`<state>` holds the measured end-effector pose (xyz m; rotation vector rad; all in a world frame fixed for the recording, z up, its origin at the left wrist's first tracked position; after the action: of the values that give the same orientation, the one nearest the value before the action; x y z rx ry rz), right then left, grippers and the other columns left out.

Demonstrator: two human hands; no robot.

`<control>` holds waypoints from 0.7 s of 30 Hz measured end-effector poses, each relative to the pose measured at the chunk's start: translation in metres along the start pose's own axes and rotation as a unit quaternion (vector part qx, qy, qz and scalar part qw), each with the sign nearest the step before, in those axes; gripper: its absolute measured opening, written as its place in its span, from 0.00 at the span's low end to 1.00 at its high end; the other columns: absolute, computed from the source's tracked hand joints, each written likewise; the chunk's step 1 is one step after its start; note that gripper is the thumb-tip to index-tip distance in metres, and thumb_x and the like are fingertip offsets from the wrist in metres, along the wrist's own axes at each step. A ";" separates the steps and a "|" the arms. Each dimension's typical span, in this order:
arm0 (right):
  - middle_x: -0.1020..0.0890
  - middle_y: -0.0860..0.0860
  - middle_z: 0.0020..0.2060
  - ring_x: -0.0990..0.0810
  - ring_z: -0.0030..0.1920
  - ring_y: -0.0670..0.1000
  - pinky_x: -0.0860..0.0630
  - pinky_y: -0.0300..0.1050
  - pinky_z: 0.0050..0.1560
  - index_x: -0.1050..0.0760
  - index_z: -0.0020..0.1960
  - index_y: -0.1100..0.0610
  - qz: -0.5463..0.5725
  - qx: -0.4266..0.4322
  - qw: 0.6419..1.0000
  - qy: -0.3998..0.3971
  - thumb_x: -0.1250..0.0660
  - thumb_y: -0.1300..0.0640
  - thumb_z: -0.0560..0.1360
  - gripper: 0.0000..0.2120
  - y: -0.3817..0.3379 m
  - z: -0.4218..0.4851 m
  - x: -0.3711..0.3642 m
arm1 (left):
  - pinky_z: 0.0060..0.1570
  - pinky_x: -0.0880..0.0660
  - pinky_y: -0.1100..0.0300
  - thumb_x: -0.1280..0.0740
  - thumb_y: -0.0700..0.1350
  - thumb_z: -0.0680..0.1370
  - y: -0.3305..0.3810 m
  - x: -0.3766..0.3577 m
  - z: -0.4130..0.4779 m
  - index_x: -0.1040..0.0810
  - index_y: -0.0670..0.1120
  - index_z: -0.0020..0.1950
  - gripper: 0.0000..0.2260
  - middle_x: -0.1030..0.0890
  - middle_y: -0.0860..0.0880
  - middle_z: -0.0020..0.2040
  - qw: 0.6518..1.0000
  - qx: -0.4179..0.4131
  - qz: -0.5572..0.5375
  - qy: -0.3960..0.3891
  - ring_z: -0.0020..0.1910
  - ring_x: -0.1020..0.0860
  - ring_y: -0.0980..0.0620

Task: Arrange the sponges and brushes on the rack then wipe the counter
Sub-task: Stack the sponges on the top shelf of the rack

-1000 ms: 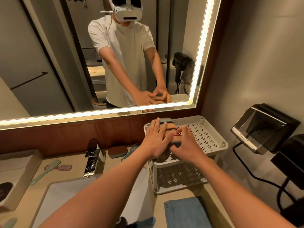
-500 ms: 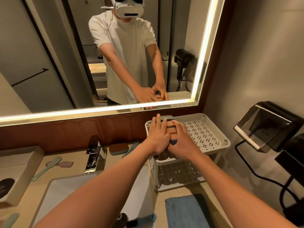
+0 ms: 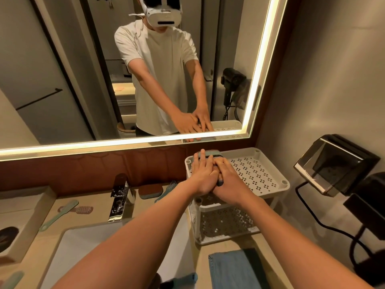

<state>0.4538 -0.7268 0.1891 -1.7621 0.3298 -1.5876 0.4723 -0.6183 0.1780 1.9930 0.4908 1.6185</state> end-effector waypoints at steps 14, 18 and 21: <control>0.49 0.52 0.81 0.55 0.81 0.51 0.60 0.57 0.79 0.51 0.82 0.51 -0.099 0.038 0.994 0.021 0.39 0.52 0.77 0.37 -0.042 -0.005 0.003 | 0.80 0.55 0.50 0.51 0.53 0.86 -0.006 0.042 -0.030 0.47 0.47 0.83 0.25 0.50 0.47 0.83 0.995 -0.049 -0.031 0.085 0.82 0.54 0.49; 0.45 0.51 0.81 0.49 0.80 0.52 0.51 0.56 0.80 0.46 0.81 0.52 -0.088 0.058 0.993 0.049 0.39 0.51 0.80 0.32 -0.068 -0.003 -0.005 | 0.80 0.48 0.49 0.45 0.52 0.85 -0.041 0.066 -0.054 0.43 0.49 0.82 0.26 0.42 0.49 0.82 0.991 -0.041 -0.001 0.128 0.81 0.46 0.49; 0.42 0.50 0.80 0.44 0.80 0.53 0.44 0.55 0.79 0.44 0.80 0.49 -0.082 0.072 0.993 0.045 0.37 0.51 0.79 0.32 -0.088 0.003 -0.020 | 0.77 0.42 0.50 0.41 0.49 0.82 -0.069 0.079 -0.074 0.43 0.49 0.82 0.28 0.39 0.49 0.81 0.991 -0.014 0.021 0.134 0.79 0.40 0.49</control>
<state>0.4285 -0.6519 0.2321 -1.6459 0.1121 -1.7642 0.4202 -0.5048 0.2096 1.7860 0.5247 1.9200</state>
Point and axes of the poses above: each hand's wrist, its own z-axis towards the middle knuckle, its own x-axis out of the back of the hand, y = z × x, the point moved 5 cm from there along z, towards the middle knuckle
